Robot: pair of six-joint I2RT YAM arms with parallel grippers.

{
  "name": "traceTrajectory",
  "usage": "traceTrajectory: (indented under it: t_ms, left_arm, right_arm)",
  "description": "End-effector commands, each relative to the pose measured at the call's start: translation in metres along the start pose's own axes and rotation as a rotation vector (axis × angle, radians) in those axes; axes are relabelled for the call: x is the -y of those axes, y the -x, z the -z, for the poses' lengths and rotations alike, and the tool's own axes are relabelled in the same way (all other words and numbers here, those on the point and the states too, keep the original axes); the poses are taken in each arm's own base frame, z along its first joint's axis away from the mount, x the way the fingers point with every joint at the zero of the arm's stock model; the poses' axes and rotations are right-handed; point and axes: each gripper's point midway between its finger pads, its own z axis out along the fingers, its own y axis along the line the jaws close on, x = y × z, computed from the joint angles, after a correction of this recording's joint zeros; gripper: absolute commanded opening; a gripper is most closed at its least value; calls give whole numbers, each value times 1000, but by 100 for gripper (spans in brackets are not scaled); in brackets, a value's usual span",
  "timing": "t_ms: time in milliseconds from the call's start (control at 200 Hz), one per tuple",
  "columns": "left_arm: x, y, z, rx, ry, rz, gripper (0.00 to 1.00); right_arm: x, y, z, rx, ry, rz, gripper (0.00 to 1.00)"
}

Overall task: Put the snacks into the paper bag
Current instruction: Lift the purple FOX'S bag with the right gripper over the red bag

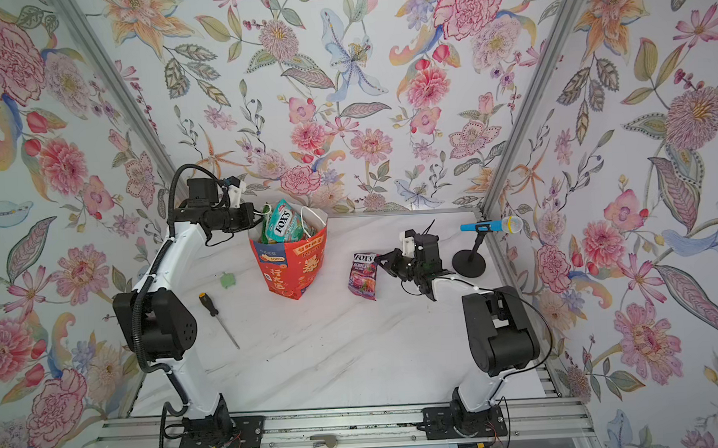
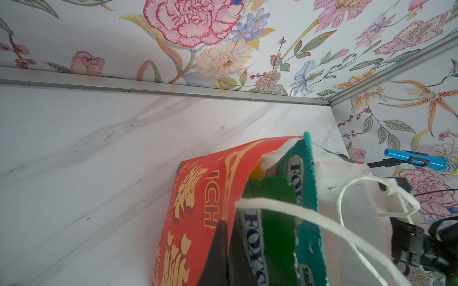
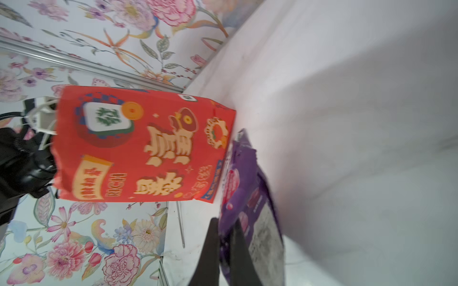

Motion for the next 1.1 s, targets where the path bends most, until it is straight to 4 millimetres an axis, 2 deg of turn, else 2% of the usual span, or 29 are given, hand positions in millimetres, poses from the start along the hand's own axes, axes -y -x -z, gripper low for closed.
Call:
traceTrajectory:
  t_ms: [0,225,340,450,555,691,786,881,986,1011,1096]
  left_arm:
    - [17,26,34,94,-12,-56,0]
    - [18,26,32,100,-25,-51,0]
    - [18,25,32,104,-32,-46,0]
    - [18,24,31,105,-37,-43,0]
    - [17,21,29,101,-42,-38,0]
    - [16,19,28,96,-41,-37,0]
    - [17,18,28,97,-44,-35,0]
    - [16,17,27,96,-43,-33,0]
    - [16,17,27,95,-44,-32,0]
    - [16,16,26,93,-44,-32,0]
    - [15,15,26,95,-45,-28,0]
  right_arm:
    - [-68,27,16,91,22,174,0]
    - [-170,69,44,263,20,367,0]
    - [-221,92,53,348,68,444,0]
    - [-263,104,45,374,129,495,0]
    - [-298,106,26,363,178,540,0]
    - [-327,103,-2,339,211,583,0]
    - [-339,99,-24,323,221,601,0]
    - [-343,94,-45,309,225,613,0]
    - [-336,94,-66,293,225,592,0]
    - [-342,79,-74,268,244,591,0]
    - [-338,74,-89,258,255,567,0]
